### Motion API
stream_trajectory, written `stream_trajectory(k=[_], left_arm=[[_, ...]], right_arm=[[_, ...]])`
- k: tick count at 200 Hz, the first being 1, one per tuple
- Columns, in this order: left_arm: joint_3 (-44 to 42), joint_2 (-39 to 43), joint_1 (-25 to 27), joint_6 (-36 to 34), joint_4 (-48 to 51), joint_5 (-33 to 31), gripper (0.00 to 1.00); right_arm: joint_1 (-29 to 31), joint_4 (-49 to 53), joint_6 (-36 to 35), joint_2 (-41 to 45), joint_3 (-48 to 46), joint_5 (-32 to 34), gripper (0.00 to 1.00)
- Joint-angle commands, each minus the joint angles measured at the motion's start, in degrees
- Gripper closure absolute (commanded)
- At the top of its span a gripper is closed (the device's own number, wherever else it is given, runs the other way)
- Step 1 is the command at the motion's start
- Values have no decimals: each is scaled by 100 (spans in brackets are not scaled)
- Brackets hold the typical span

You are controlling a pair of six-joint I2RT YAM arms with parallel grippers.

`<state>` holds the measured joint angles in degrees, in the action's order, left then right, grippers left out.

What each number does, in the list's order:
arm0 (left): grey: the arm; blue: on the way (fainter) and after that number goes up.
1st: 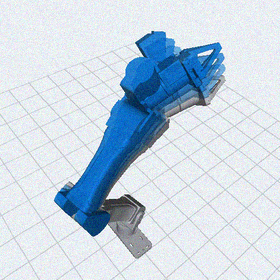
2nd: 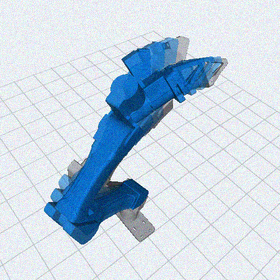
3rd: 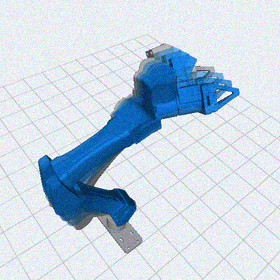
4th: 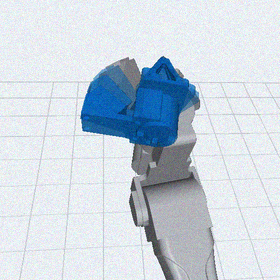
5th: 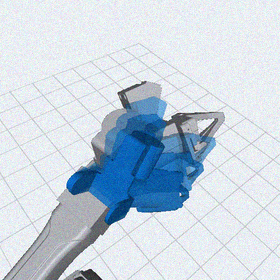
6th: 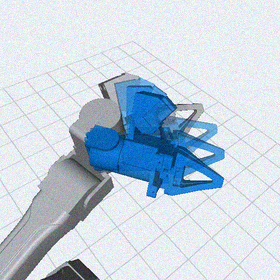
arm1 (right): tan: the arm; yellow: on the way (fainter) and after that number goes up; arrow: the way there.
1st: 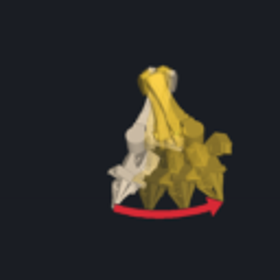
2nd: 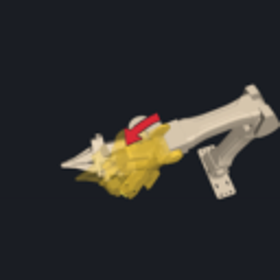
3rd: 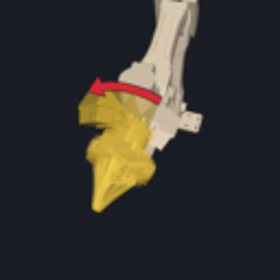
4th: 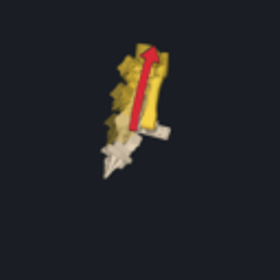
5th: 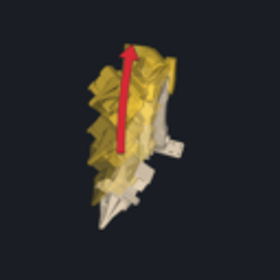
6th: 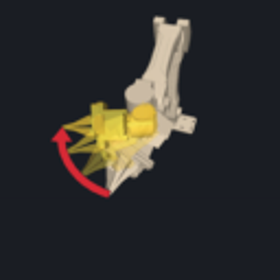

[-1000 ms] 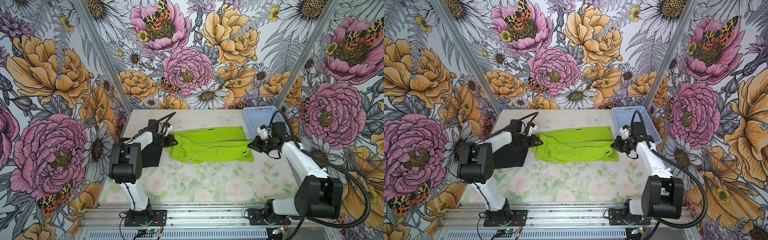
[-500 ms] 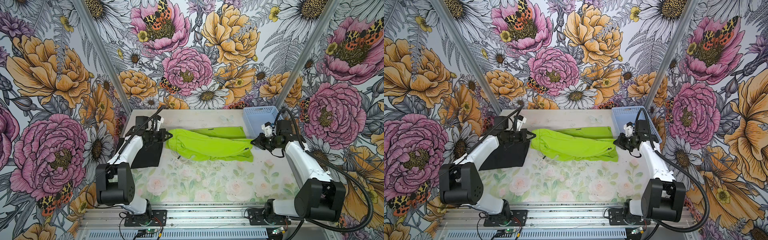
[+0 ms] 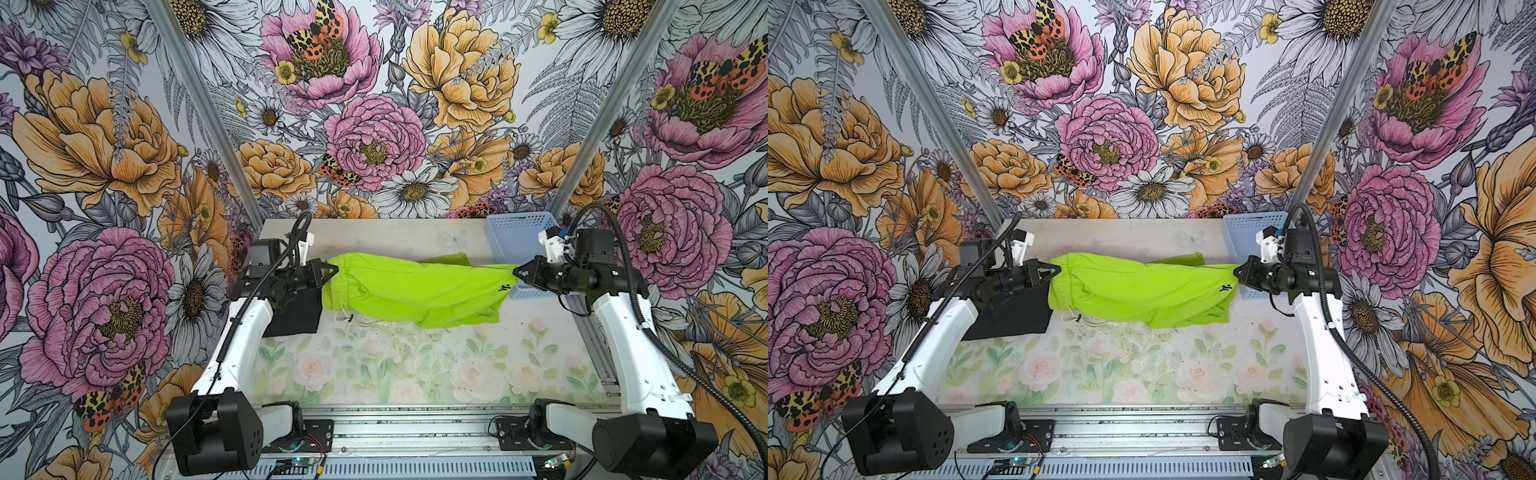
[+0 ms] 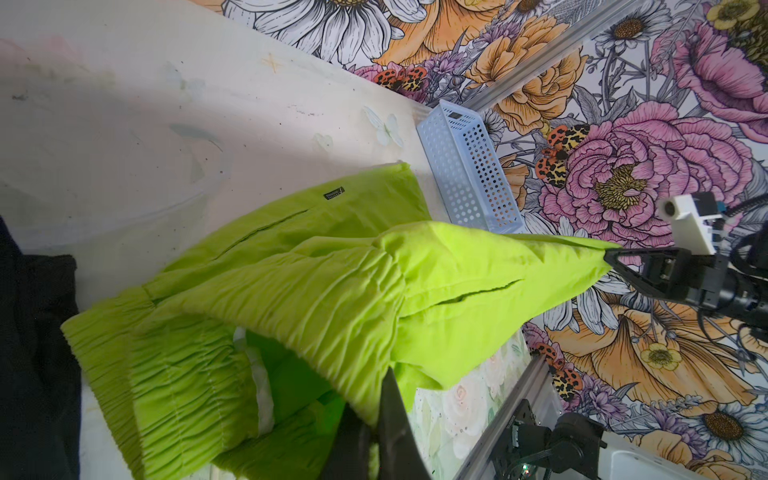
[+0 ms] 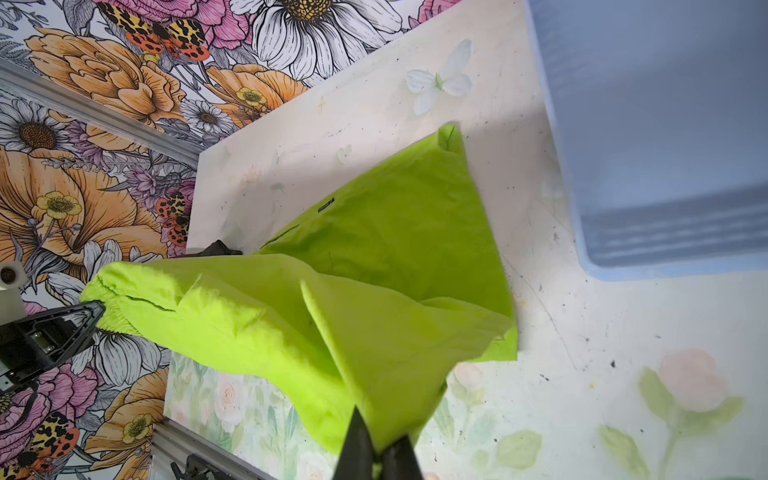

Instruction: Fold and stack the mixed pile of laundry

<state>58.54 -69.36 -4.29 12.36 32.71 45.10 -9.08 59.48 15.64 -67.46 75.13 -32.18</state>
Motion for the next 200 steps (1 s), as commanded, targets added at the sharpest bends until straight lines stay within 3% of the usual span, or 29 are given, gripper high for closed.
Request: stream_trajectory(k=[1, 51, 98, 178, 200], left_arm=[[-143, 330, -205, 234, -271, -68, 100], [-249, 463, -394, 328, -417, -93, 100], [-648, 635, -788, 373, -398, -190, 100], [-805, 905, -924, 350, 141, -549, 100], [-1008, 910, -931, 433, 314, -818, 100]], right_arm=[[-32, 582, -357, 330, 396, 508, 100], [-32, 655, -195, 581, 919, 1211, 100], [-57, 1132, -98, 704, 701, 2110, 100], [-59, 1610, 20, 1276, 433, 1677, 100], [-59, 1430, 23, 1055, 374, 1637, 100]])
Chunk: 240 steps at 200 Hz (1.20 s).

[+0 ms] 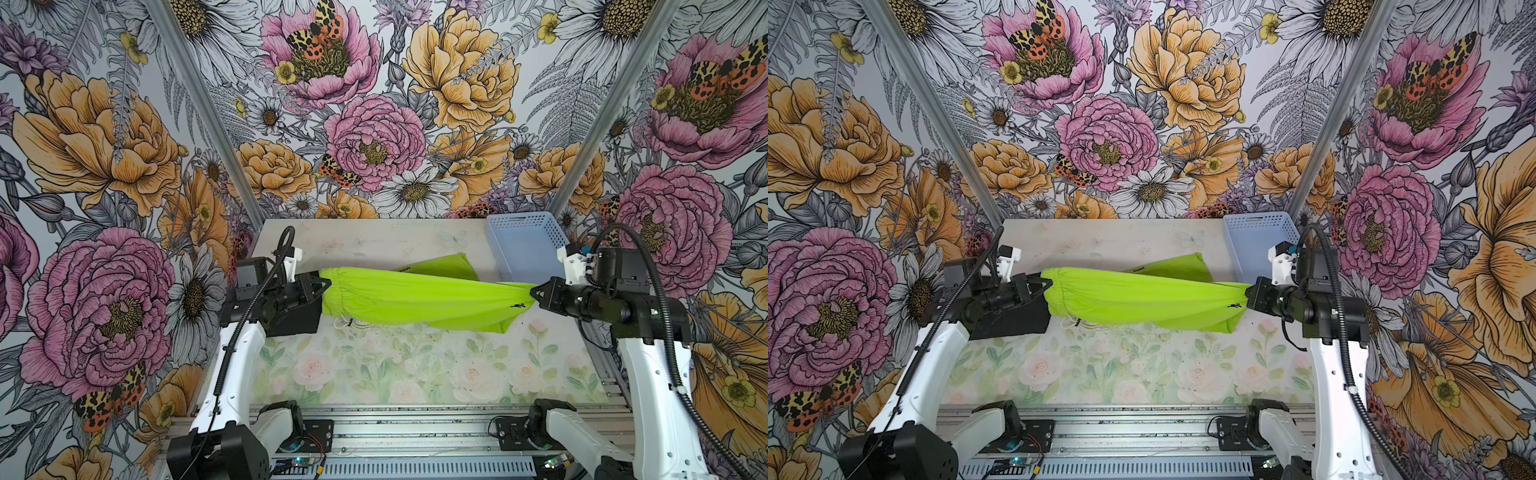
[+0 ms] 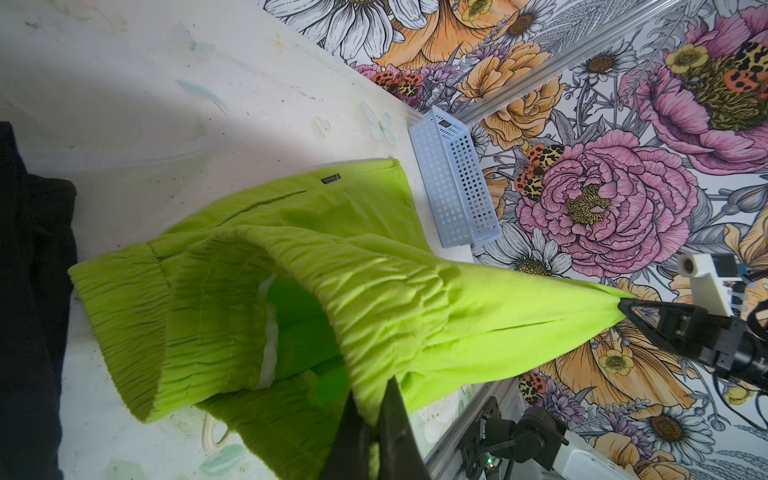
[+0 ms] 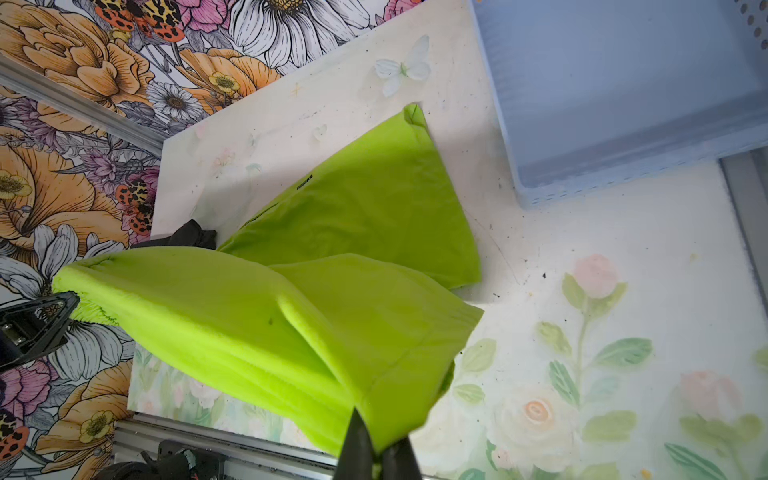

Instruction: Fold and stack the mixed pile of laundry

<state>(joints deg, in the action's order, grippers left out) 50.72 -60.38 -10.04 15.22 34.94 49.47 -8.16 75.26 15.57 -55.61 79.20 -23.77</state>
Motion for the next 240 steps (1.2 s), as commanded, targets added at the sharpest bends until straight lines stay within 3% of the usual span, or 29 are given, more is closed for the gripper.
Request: stream_trajectory(k=[1, 49, 84, 117, 240], left_arm=[[-232, 10, -357, 156, 96, -1269, 100], [124, -1139, -332, 147, -7, -1677, 100], [463, -2130, -282, 39, -55, -2010, 100], [364, -2450, -160, 63, -292, -2313, 100], [470, -3179, -135, -74, -391, -2871, 100]], right_arm=[[-151, -168, 27, -140, -34, 795, 100], [34, -1227, 185, -1948, 625, 703, 100], [479, -1472, 160, -3583, 1502, 1038, 100], [665, -1576, 228, -4628, 2325, 1424, 100], [718, -1699, 299, -6711, 3550, 1627, 100]])
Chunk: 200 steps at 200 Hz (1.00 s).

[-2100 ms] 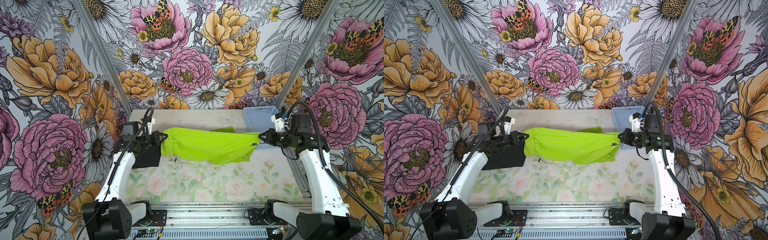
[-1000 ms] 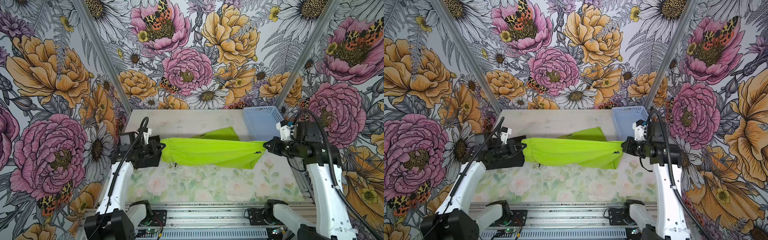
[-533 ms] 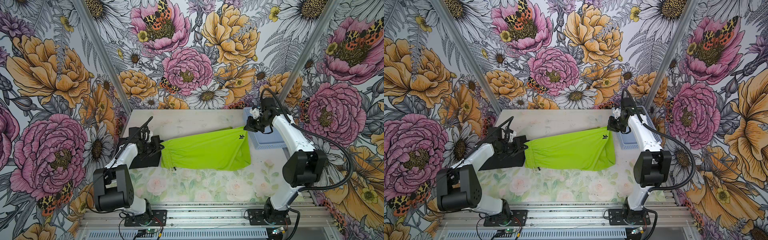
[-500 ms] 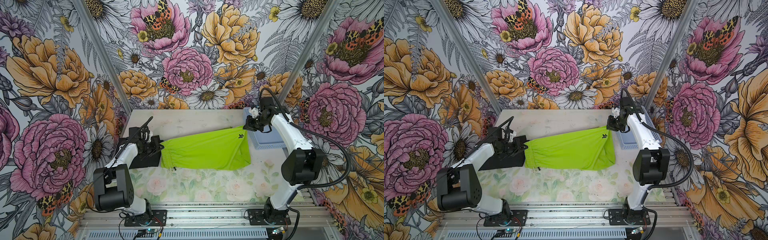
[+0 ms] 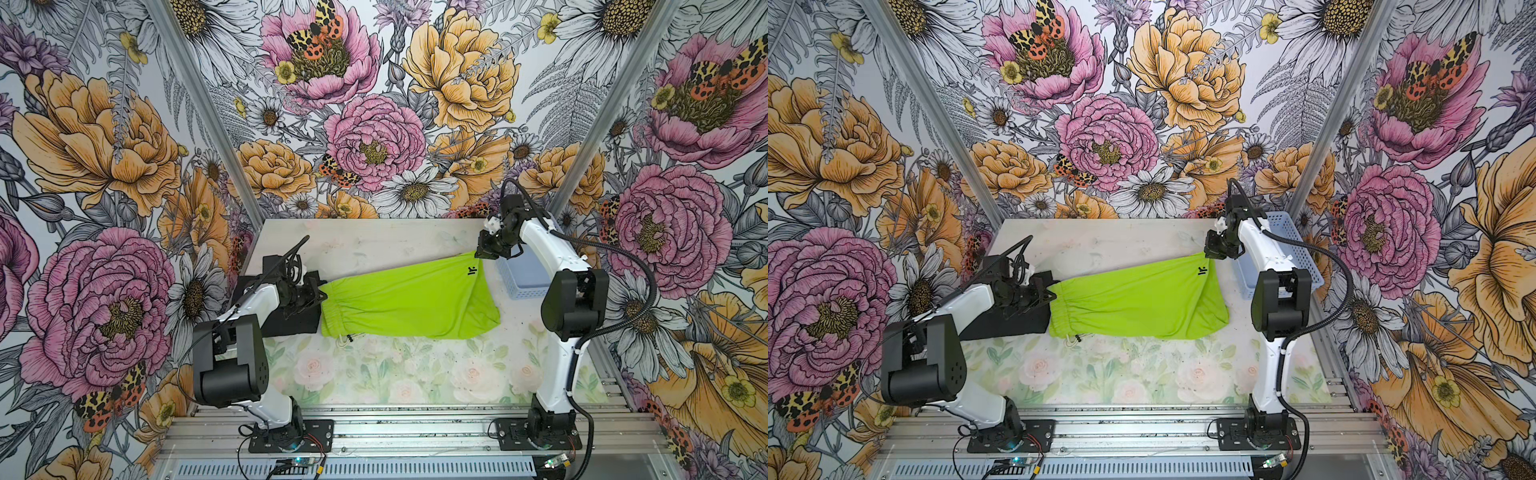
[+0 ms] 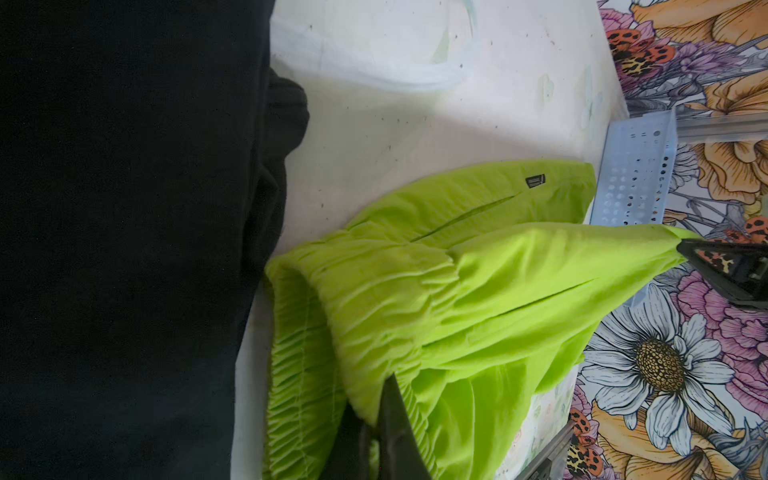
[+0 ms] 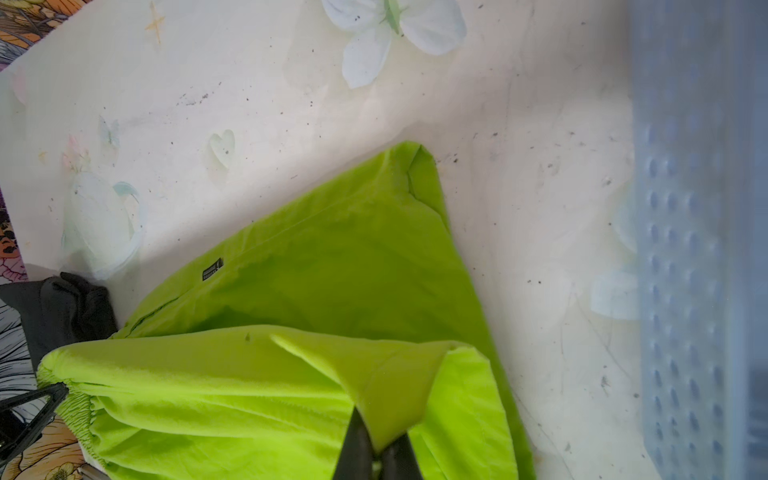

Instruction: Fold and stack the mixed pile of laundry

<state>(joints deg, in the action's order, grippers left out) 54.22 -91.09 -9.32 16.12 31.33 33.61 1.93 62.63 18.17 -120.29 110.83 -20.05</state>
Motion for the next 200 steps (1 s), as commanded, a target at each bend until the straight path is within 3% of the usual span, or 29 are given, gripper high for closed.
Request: stream_trajectory(k=[1, 19, 48, 78, 131, 200], left_arm=[[122, -109, -209, -167, -30, -1285, 100], [111, -164, -190, -178, -29, -1293, 100], [98, -251, -136, -171, -22, -1270, 100], [111, -262, -83, -142, -12, -1271, 100], [233, -360, 57, -145, 11, -1229, 100], [428, -639, 175, -326, 13, -1122, 100]], right_arm=[[-291, -436, 38, -255, 392, 1253, 100], [-294, -617, -66, -469, 501, 961, 100], [-294, -633, -170, -443, 557, 863, 68], [-358, -825, -205, 408, -457, 988, 55], [-111, -1370, -459, 1482, -2588, -279, 58], [279, -1833, -181, 1722, -3994, -297, 66]])
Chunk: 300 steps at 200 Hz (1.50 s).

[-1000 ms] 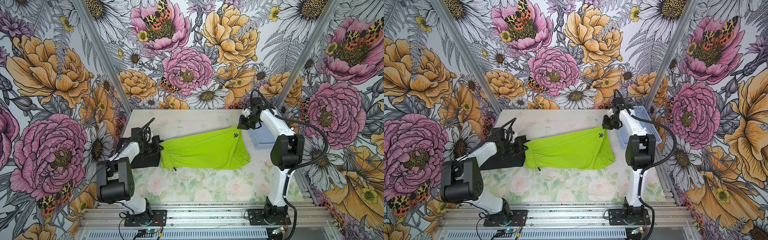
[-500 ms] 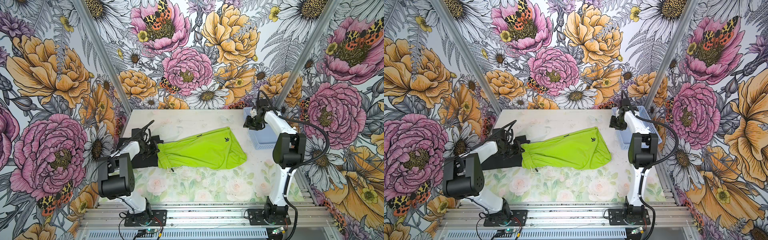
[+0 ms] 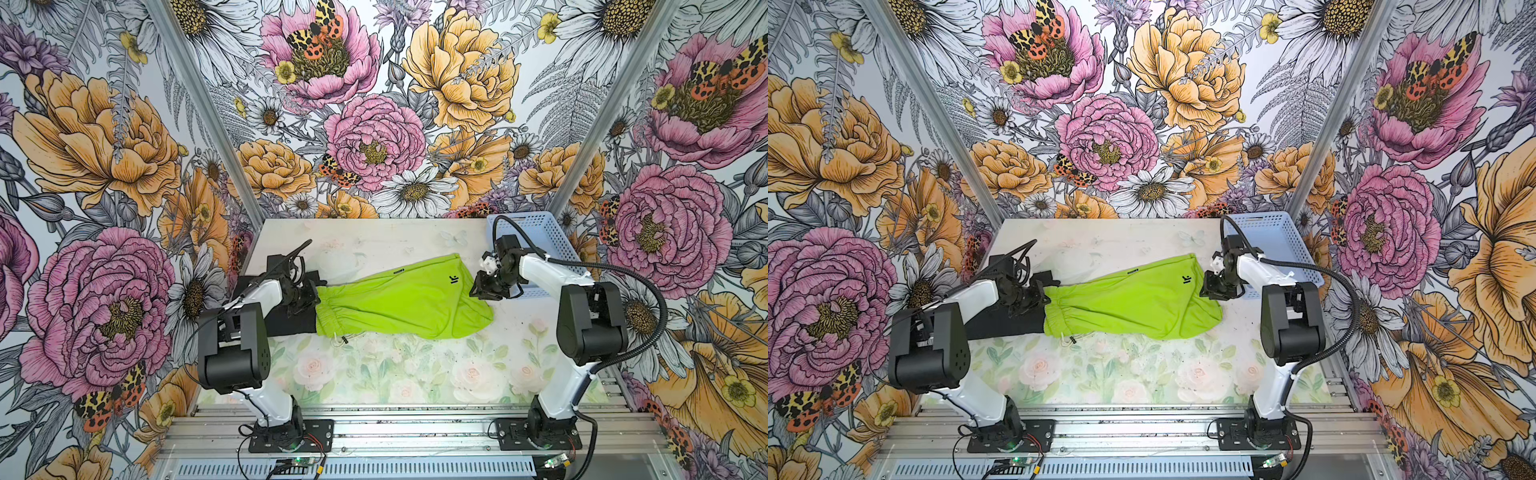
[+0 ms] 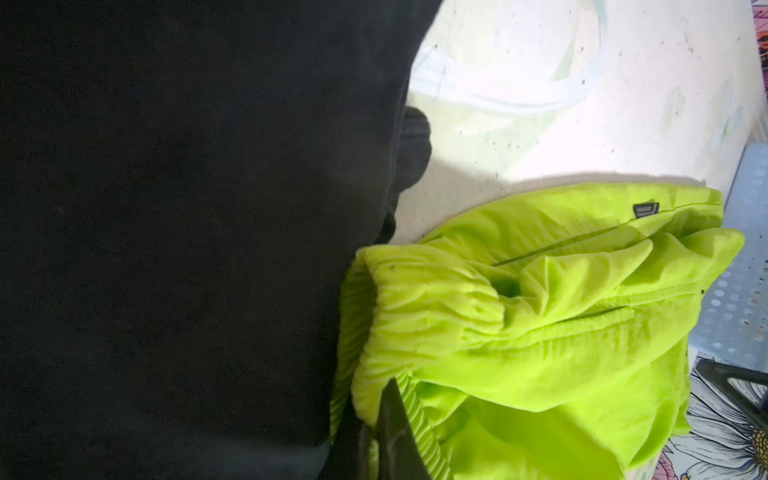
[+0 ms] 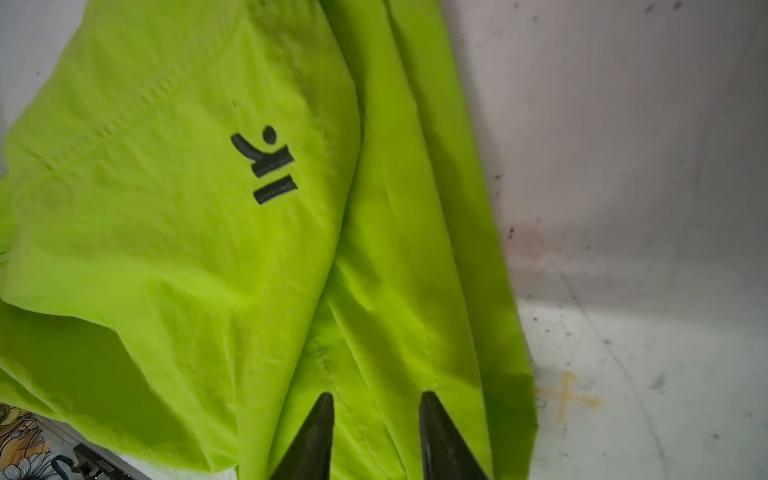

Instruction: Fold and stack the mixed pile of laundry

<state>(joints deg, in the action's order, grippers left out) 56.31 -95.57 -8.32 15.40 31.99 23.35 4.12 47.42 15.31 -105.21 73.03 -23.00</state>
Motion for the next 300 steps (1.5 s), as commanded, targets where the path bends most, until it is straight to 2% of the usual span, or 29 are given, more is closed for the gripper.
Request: stream_trajectory(k=[1, 30, 55, 81, 105, 137, 167, 190, 228, 300], left_arm=[[224, -199, 80, -255, -52, -91, 100], [576, -548, 172, -411, 29, -14, 100], [824, -779, 273, -528, 123, 107, 100], [1036, -1080, 417, -685, 193, 278, 100], [1231, -1244, 516, -777, 253, 350, 100], [1382, -1381, 567, -845, 311, 415, 100], [1390, -1436, 577, -900, 322, 455, 100], [1363, -1482, 571, -918, 320, 468, 100], [1332, -1486, 573, -925, 318, 477, 100], [1348, -1533, 576, -925, 317, 525, 100]], right_arm=[[66, -308, 113, 208, -235, 11, 66], [93, -256, 610, 303, -911, 623, 72], [107, -67, 1059, 764, -1588, 1102, 75], [118, 130, 1431, 1395, -2166, 1189, 76], [124, 300, 1490, 2057, -2082, 1187, 75], [127, 110, 1455, 2472, -1663, 778, 66], [167, -406, 1320, 2144, -1733, -28, 64], [183, -740, 1257, 1856, -1921, -281, 63], [203, -806, 1171, 1637, -2088, -404, 63], [230, -680, 1081, 1752, -2541, -209, 65]])
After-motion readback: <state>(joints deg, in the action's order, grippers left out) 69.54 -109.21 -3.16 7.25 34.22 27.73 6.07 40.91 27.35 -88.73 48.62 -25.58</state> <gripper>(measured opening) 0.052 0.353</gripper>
